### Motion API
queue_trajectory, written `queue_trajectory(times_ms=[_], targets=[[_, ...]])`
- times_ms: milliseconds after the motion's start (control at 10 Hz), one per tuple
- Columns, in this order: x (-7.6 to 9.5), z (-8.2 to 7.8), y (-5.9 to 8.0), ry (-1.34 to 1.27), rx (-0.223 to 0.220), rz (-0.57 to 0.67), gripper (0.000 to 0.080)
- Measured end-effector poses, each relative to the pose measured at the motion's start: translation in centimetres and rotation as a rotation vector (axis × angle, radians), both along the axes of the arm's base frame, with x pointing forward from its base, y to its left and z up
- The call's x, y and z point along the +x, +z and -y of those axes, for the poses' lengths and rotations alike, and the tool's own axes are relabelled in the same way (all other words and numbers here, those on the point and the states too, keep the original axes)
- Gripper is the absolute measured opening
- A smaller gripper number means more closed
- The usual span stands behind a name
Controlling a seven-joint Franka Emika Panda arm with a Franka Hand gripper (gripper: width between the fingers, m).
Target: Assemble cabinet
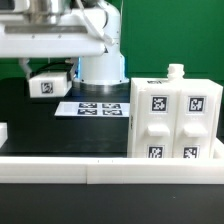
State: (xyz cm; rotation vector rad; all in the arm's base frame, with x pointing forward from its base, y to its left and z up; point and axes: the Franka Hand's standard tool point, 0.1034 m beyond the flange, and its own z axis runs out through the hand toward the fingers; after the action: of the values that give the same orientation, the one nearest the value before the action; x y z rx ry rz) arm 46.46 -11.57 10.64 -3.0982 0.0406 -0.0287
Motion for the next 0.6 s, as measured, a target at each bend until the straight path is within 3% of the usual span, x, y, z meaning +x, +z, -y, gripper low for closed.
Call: queue_trajectory(times_ms=[200,400,600], targets=[[1.6,-2.9,2.6,-0.038,0.010,-0.003,0.0558],[4.7,-6.8,5.3,-0.098,-0.010,-0.012,0.0558],[7.9,-10.1,6.5,-0.195,-0.019,-0.036,0.0558]])
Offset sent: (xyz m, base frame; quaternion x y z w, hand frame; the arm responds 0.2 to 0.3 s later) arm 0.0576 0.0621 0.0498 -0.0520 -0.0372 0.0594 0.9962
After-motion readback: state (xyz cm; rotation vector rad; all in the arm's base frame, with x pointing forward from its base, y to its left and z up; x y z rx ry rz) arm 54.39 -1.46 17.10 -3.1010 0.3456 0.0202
